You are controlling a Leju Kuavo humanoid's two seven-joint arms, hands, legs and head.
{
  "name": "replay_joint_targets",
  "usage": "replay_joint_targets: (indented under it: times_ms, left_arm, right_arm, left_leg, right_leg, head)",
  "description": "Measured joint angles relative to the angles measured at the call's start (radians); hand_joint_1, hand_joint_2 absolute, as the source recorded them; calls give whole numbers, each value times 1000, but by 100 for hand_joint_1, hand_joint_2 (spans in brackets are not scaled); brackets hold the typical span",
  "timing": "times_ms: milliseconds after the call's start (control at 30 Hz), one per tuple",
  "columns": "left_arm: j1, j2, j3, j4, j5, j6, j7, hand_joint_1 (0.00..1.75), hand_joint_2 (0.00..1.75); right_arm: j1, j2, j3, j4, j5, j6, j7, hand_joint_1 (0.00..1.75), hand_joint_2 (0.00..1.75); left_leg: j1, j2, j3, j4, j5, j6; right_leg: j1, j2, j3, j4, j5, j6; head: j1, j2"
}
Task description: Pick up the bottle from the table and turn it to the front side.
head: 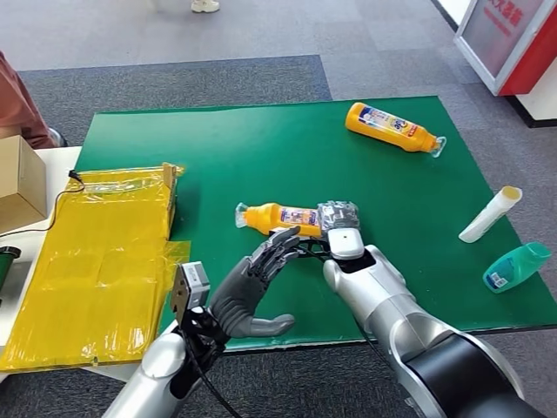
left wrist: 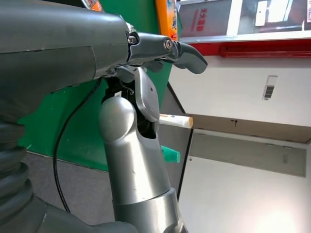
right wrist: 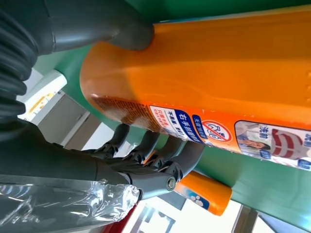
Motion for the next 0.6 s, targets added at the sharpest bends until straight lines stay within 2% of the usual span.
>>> replay_joint_targets:
  times_ms: [367,600]
  left_arm:
    - [-1,1,-2,2,5,3,-1,0,175]
    - [0,4,-1,2,10,5,-1,0,175]
  right_arm:
    - [-10,4,-1,7,-6,-8,-24,175,175]
    - [-18,4,-50,6,-99,-35,-86,175,175]
  left_leg:
    - [0,0,0,0,0,0]
    - [0,0,0,0,0,0]
  right_leg:
    - [0,0,0,0,0,0]
    - [0,0,1,0,0,0]
  head:
    - [0,0]
    - [0,0]
